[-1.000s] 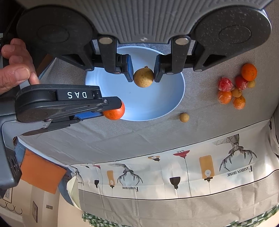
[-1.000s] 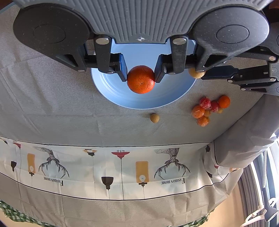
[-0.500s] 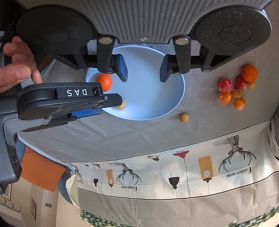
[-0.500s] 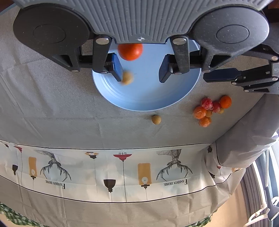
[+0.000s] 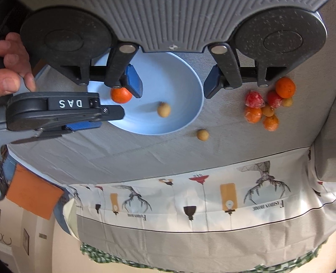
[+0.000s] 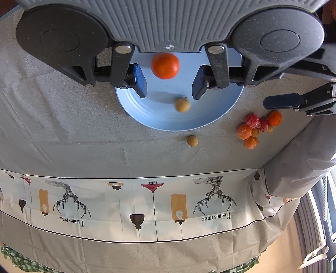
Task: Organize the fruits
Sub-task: 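Withdraw both open tools from the plate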
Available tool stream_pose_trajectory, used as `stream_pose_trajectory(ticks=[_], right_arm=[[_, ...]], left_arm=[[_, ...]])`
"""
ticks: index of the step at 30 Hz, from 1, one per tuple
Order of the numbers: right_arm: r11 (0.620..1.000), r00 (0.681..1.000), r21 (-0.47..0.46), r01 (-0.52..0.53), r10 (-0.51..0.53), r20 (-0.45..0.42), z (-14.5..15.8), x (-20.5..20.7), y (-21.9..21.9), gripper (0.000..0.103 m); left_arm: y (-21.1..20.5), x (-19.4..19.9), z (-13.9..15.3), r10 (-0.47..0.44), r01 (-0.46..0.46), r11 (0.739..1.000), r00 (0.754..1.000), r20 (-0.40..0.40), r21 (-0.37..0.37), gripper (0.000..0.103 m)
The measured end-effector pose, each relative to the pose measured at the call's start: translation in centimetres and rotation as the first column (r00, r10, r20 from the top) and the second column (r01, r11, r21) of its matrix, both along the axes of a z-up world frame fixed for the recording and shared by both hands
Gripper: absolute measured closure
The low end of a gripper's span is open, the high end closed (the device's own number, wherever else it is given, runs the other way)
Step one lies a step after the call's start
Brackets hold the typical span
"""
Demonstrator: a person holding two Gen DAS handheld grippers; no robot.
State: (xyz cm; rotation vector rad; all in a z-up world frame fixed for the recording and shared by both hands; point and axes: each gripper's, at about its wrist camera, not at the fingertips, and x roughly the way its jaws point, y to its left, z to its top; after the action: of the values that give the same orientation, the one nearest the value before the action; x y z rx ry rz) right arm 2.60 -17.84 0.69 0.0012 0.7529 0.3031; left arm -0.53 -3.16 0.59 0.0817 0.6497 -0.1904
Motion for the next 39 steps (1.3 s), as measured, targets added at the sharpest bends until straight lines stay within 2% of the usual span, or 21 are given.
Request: stream_pose_trajectory(ticks=[5, 8, 22, 25, 27, 29, 30, 31, 34, 39], right_arm=[[1.000, 1.000, -0.004, 0.006, -0.006, 0.007, 0.0, 0.0, 0.0, 0.053], [1.000, 1.000, -0.007, 0.006, -0.006, 0.014, 0.0, 0.0, 0.0, 0.053], [0.999, 0.999, 0.011, 0.037, -0.038, 0.011, 0.0, 0.5, -0.3, 0.053], [0.999, 0.999, 0.020, 0.037, -0.038, 0.017, 0.1, 0.6, -0.3, 0.053], [0.999, 0.999, 0.026, 0.032, -0.032, 0.017, 0.0, 0.6, -0.3, 0.054], [0.999, 0.999, 0.028, 0.025, -0.025, 0.019, 0.0, 0.7, -0.2, 0.059], [0.999, 1.000, 0.029, 0.022, -0.022, 0.022, 0.0, 0.8, -0.1, 0.064], [0.999, 0.999, 0.030, 0.020, -0.020, 0.025, 0.0, 0.8, 0.0, 0.069], [0.999, 0.999, 0.045, 0.018, -0.020, 0.033, 0.2, 1.1, 0.1, 0.072], [0.996, 0.999, 0.086, 0.010, -0.013, 0.033, 0.5, 1.7, 0.7, 0.073]], left_arm=[[0.0, -0.2, 0.3, 0.023, -0.024, 1.000, 0.999, 0.036, 0.021, 0.027], [0.0, -0.2, 0.4, 0.017, -0.017, 1.000, 0.999, 0.029, 0.013, 0.025], [0.5, 0.1, 0.8, 0.007, -0.007, 1.000, 1.000, 0.024, -0.016, 0.026], [0.9, 0.1, 1.1, 0.004, -0.003, 0.999, 1.000, 0.026, -0.033, 0.046], [1.4, 0.2, 1.3, -0.001, 0.002, 0.998, 1.000, 0.010, -0.068, 0.071], [1.9, 0.3, 1.6, -0.006, 0.006, 0.994, 1.000, 0.004, -0.112, 0.079], [2.1, 0.3, 1.8, -0.003, 0.003, 0.992, 1.000, 0.003, -0.126, 0.084], [2.4, 0.4, 2.0, 0.003, -0.003, 0.991, 1.000, 0.003, -0.136, 0.086], [3.4, 1.1, 2.4, 0.045, -0.047, 0.988, 0.999, -0.016, -0.149, 0.086], [6.7, 4.2, 3.5, 0.178, -0.179, 0.975, 0.984, -0.018, -0.132, 0.086]])
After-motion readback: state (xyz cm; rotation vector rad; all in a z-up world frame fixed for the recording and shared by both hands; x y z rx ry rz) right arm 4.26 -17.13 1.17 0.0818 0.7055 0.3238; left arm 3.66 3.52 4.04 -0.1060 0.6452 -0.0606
